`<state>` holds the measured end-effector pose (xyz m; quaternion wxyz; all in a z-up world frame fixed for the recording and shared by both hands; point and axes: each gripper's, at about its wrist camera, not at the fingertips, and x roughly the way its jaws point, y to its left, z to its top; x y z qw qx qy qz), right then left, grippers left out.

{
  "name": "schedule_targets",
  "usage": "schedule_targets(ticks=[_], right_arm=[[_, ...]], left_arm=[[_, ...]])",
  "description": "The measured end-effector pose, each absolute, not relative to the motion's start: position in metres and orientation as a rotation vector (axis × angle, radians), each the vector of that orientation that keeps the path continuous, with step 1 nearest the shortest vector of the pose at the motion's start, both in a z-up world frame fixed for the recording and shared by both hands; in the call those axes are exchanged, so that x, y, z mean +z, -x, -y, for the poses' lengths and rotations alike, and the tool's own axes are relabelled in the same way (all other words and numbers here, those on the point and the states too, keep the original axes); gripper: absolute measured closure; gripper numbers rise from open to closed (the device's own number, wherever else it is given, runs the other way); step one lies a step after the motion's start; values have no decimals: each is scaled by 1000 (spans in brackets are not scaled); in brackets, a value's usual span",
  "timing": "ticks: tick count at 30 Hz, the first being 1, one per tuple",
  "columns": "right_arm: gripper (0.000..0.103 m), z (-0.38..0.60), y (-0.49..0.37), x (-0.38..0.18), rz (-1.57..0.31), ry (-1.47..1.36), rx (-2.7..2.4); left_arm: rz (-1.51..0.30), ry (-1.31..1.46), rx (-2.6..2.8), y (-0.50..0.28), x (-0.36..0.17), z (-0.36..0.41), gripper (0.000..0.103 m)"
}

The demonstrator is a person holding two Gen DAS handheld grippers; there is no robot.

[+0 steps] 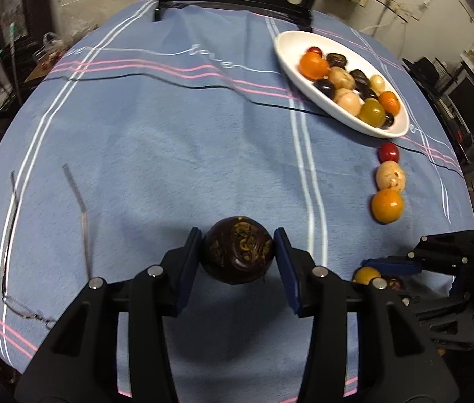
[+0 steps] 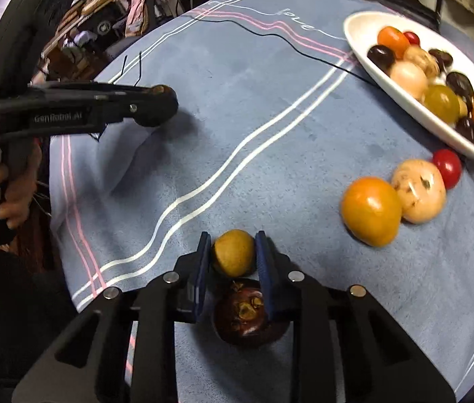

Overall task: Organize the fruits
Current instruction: 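Grasp the small yellow fruit with the right tool while the left tool holds the brown fruit, then carry both fruits over the plate and open both tools to release them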

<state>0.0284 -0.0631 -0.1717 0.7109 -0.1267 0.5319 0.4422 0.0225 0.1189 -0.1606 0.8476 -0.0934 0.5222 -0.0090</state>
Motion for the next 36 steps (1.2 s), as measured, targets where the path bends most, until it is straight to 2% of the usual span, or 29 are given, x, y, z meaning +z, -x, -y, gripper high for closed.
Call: schedule_targets(ticks=[7, 19, 27, 36], right_arm=[[76, 148, -67, -147, -1145, -23, 782], [76, 239, -73, -149, -1128, -138, 576], [76, 228, -106, -133, -1092, -134, 598], [76, 184, -194, -108, -997, -83, 659]], left_arm=[[-1085, 179, -101, -45, -156, -90, 58], [-1035, 109, -246, -112, -138, -29, 58], [-1010, 89, -230, -169, -122, -35, 58], [-977, 70, -233, -257, -113, -27, 58]])
